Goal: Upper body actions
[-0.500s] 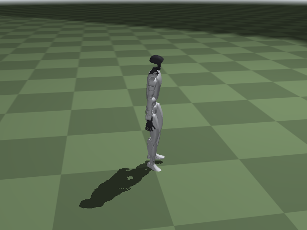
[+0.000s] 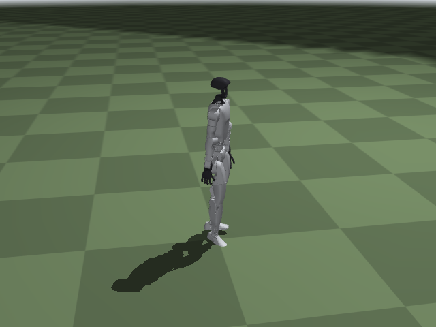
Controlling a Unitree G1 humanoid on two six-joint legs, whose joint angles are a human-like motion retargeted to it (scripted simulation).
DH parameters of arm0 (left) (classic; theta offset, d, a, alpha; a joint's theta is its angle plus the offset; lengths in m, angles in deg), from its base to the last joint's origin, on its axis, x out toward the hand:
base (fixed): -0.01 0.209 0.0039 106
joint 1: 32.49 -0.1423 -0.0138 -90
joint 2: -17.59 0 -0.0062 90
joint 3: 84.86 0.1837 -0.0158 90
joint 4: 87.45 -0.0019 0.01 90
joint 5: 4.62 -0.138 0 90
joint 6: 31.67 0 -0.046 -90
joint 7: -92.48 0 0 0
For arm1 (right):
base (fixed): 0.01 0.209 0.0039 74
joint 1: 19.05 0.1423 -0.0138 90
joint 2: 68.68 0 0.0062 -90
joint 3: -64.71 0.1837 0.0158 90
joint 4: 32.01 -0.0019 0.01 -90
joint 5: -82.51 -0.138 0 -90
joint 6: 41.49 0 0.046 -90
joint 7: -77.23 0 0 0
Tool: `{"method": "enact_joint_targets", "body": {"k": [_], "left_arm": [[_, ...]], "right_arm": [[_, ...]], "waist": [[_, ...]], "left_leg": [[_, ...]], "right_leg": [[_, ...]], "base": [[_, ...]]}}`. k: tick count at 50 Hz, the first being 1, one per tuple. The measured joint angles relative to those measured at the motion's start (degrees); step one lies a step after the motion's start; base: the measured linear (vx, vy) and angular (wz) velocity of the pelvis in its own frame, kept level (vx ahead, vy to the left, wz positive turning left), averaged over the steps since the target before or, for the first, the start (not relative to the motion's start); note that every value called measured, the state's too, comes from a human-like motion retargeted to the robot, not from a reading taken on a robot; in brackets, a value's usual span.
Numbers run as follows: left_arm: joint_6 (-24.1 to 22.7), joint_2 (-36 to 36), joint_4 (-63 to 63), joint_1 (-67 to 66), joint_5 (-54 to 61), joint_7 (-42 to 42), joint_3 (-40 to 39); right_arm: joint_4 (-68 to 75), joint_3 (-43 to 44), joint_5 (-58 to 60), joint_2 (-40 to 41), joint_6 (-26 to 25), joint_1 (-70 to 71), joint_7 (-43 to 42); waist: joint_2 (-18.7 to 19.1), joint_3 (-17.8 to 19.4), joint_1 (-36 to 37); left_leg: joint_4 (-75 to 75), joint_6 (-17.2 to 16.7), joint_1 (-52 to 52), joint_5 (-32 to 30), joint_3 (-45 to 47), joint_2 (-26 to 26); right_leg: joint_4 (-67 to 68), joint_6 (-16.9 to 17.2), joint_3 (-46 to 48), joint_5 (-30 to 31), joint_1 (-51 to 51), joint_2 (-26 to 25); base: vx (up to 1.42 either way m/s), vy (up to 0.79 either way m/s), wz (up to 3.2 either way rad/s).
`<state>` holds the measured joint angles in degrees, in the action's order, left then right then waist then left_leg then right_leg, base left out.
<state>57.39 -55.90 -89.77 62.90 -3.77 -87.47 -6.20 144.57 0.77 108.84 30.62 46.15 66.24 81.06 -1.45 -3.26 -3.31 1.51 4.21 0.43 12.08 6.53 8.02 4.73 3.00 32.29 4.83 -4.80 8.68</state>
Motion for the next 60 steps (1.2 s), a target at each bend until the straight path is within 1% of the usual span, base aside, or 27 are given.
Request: {"method": "enact_joint_targets", "body": {"k": [8,12,17,21,23,24,25,27,28,29,30,32,35,37,39,41,43,44,45,47,48,50,52,54,55,57,60], "left_arm": [[1.1,-1.7,-2.1,2.3,-0.5,-0.9,1.6],[1.3,-2.0,-1.6,3.2,-0.1,-0.4,2.0],[1.6,-2.0,0.5,2.4,-1.1,0.2,1.8],[1.4,-3.2,2.2,-3.7,-1.2,1.9,-0.6],[2.1,-4.3,1.7,-7.8,0.7,2.2,-2.0],[2.9,-5.0,0.9,-9.8,1.9,2.0,-2.9],[3.9,-5.7,-0.1,-11.6,3.0,1.8,-3.8],[6.2,-7.4,-2.7,-13.7,4.3,0.2,-5.5],[6.8,-8.6,-4.0,-14.1,4.0,-0.9,-6.4],[7.5,-9.8,-4.7,-14.9,3.9,-1.8,-6.8],[8.2,-10.9,-5.1,-16.0,3.7,-2.5,-7.0],[10.2,-12.3,-5.1,-18.4,1.8,-2.9,-9.1],[11.0,-13.4,-5.1,-20.7,1.7,-4.1,-13.1],[10.0,-13.9,-5.1,-21.1,4.1,-4.6,-14.9],[9.1,-13.7,-5.1,-20.8,5.9,-3.1,-16.0],[8.5,-13.1,-5.1,-20.2,7.0,-1.3,-16.0],[8.3,-12.2,-5.1,-18.5,8.1,0.0,-14.9],[7.9,-11.6,-5.1,-17.0,8.8,0.8,-13.8],[7.4,-11.0,-5.1,-15.5,9.6,1.5,-12.6],[4.5,-8.7,-5.1,-11.3,11.9,5.3,-7.7],[3.1,-7.2,-5.1,-9.0,12.4,7.3,-5.1],[1.6,-4.0,-5.1,-2.7,12.5,9.6,-0.5],[0.4,-1.4,-4.4,5.8,11.9,7.4,3.2],[0.3,1.1,0.4,11.6,12.5,2.7,6.7],[0.7,2.3,3.2,14.3,13.5,0.0,8.3],[-0.1,5.1,8.2,17.5,12.5,-0.7,6.2],[-3.6,8.1,12.0,18.9,13.0,2.1,6.2]], "right_arm": [[1.8,-1.7,-1.1,0.4,0.9,-1.5,-0.9],[5.0,-1.0,-1.2,-0.3,1.0,-2.9,-2.3],[10.4,-1.5,-6.0,-1.8,1.4,-2.8,-5.0],[10.8,-6.1,-12.6,-1.8,0.2,0.2,-7.5],[10.8,-10.9,-16.9,-0.9,-0.3,4.5,-9.8],[10.8,-13.4,-17.6,-0.4,0.4,7.3,-9.6],[10.8,-15.6,-17.8,0.1,1.3,10.4,-8.7],[9.9,-17.4,-14.4,1.2,2.6,17.8,-4.1],[7.2,-17.2,-12.4,2.1,2.7,20.9,-1.2],[3.9,-17.4,-11.3,3.0,2.8,23.5,2.2],[0.4,-17.7,-10.6,3.9,3.0,25.8,5.8],[-5.5,-17.0,-9.4,5.4,3.5,28.7,11.5],[-10.0,-16.4,-8.4,5.5,5.2,32.2,14.3],[-11.2,-18.3,-7.9,5.1,6.3,33.4,13.6],[-11.7,-19.2,-5.5,4.5,7.1,32.9,12.7],[-11.1,-18.8,-3.0,4.2,7.3,30.6,11.7],[-9.2,-17.0,-0.7,4.2,7.0,26.7,10.6],[-8.0,-15.7,0.2,4.3,6.7,24.2,10.0],[-6.6,-14.3,0.9,4.4,6.2,21.6,9.5],[-3.0,-10.5,2.4,3.9,5.3,16.1,7.0],[-0.9,-8.8,2.9,3.3,4.9,13.4,5.3],[3.1,-7.0,3.0,1.8,3.8,8.5,1.8],[6.8,-5.9,1.7,-0.2,2.6,5.8,0.0],[9.9,-4.9,0.7,-1.9,1.3,3.1,-1.6],[10.8,-4.4,0.3,-2.6,0.3,1.6,-2.3],[10.8,-2.9,0.2,-3.5,-2.3,-2.3,-3.3],[10.8,0.3,-2.4,-3.8,-2.9,-8.9,-6.9]], "waist": [[-0.5,2.5,-1.8],[-0.5,3.2,-3.0],[-0.4,3.2,-3.1],[-0.7,3.0,0.0],[-1.7,3.3,2.3],[-2.5,3.8,3.3],[-3.3,4.5,4.2],[-5.3,6.3,3.9],[-6.0,6.8,3.6],[-6.4,7.1,3.7],[-6.7,7.4,3.9],[-7.5,7.5,5.1],[-8.6,7.7,7.4],[-8.7,7.4,7.3],[-7.8,6.6,6.6],[-6.7,4.9,6.1],[-5.2,3.1,5.9],[-4.4,2.5,5.7],[-3.7,1.9,5.5],[-2.0,2.7,4.3],[-1.1,3.0,2.6],[0.5,3.9,-1.0],[-0.1,5.9,-1.5],[-0.6,8.4,-3.6],[-0.6,9.5,-5.1],[-1.0,10.6,-7.2],[-1.0,8.8,-8.2]], "left_leg": [[-1.0,0.4,-1.6,-0.3,0.4,-1.2],[-1.2,0.4,-2.0,-0.8,-0.7,-1.7],[-0.9,-0.1,-2.2,-0.7,-1.3,-1.9],[2.2,-1.6,-1.4,1.1,1.9,-2.7],[6.5,-2.7,0.2,2.0,4.4,-2.8],[10.0,-3.4,1.7,0.8,6.0,-2.7],[14.0,-4.2,3.3,-1.3,7.8,-2.6],[27.3,-5.4,11.9,-10.9,8.8,-2.9],[34.6,-4.3,17.6,-14.9,8.8,-2.9],[39.8,-3.1,22.4,-17.0,7.3,-1.3],[44.0,-1.8,26.8,-18.1,5.0,1.1],[48.8,-1.1,31.1,-15.7,7.0,1.0],[51.5,1.9,33.7,-11.9,11.5,0.2],[50.3,1.4,33.1,-11.4,10.7,0.8],[46.4,-0.2,30.4,-12.1,7.5,2.1],[39.2,-1.7,25.6,-13.1,4.9,2.7],[28.9,-3.1,18.7,-13.9,3.2,1.9],[23.3,-3.8,14.8,-10.9,2.0,1.6],[17.8,-4.4,10.8,-6.1,0.5,1.5],[9.0,-3.2,3.0,0.4,0.4,-0.5],[5.4,-0.9,0.4,0.4,-1.4,-0.3],[1.1,-0.1,-2.5,-0.9,-4.0,-1.5],[0.2,-0.1,-1.5,-1.8,-2.9,-1.8],[-0.2,0.5,-1.6,-2.4,-3.3,-1.2],[-0.3,0.6,-1.7,-2.7,-3.9,-1.2],[-0.6,0.8,-2.3,-3.0,-4.3,-1.1],[-0.8,1.0,-2.4,-2.8,-4.5,-1.2]], "right_leg": [[5.7,-0.2,-1.4,-0.7,-1.4,-0.2],[8.0,-0.4,-2.7,-2.7,-1.4,-1.8],[8.5,-1.1,-2.7,-3.6,-0.2,-3.7],[5.1,-3.8,0.0,-3.7,1.4,-3.6],[3.3,-4.8,-2.2,-3.1,1.3,-3.2],[2.6,-5.0,-4.2,-2.5,1.2,-2.6],[2.0,-5.2,-6.1,-1.8,1.1,-2.0],[1.0,-4.3,-5.1,-0.7,1.4,2.0],[0.3,-4.0,-4.1,-0.2,0.9,3.2],[-0.6,-4.0,-3.3,0.4,0.7,3.7],[-1.6,-4.0,-2.7,1.0,0.5,3.9],[-1.5,-4.4,-2.1,1.0,-0.1,5.0],[0.0,-5.1,-3.8,0.3,-1.4,6.8],[0.2,-5.2,-3.6,-0.2,-1.4,6.7],[-0.2,-5.3,-3.0,-0.8,-0.7,5.6],[-0.6,-5.3,-2.4,-1.4,0.0,4.2],[-0.2,-5.4,-1.8,-2.7,0.6,1.8],[0.5,-5.6,-1.4,-3.6,0.9,0.5],[1.4,-5.8,-1.0,-4.6,1.1,-0.7],[5.4,-6.0,1.9,-7.0,3.0,-2.4],[8.7,-6.4,4.2,-7.3,3.4,-2.6],[22.6,-8.7,6.9,-2.1,-0.9,-0.2],[42.4,-10.0,-0.9,1.0,-11.9,5.2],[54.3,-11.4,-5.3,0.7,-18.9,6.8],[58.5,-11.1,-6.3,0.3,-21.3,7.6],[63.8,-11.7,-6.8,-0.5,-25.1,9.8],[65.3,-11.4,-7.1,-0.4,-28.6,11.1]], "base": [[-0.02,0.01,-0.04],[0.0,-0.05,0.18],[0.02,-0.07,0.11],[0.06,-0.09,-0.62],[0.04,-0.1,-1.06],[0.02,-0.07,-0.91],[-0.09,-0.12,-0.32],[-0.27,-0.16,0.52],[-0.33,-0.16,0.9],[-0.32,-0.14,0.83],[-0.21,-0.1,0.54],[-0.07,-0.04,0.34],[-0.02,0.05,0.1],[-0.01,0.06,0.21],[0.07,0.1,0.41],[0.21,0.15,0.29],[0.29,0.13,0.1],[0.26,0.12,0.02],[0.23,0.12,0.03],[0.24,0.14,0.37],[0.22,0.16,0.76],[0.02,0.16,0.56],[-0.37,0.15,-0.19],[-0.37,0.11,0.13],[-0.23,0.09,0.33],[-0.01,0.06,0.19],[0.2,-0.04,-0.04]]}}
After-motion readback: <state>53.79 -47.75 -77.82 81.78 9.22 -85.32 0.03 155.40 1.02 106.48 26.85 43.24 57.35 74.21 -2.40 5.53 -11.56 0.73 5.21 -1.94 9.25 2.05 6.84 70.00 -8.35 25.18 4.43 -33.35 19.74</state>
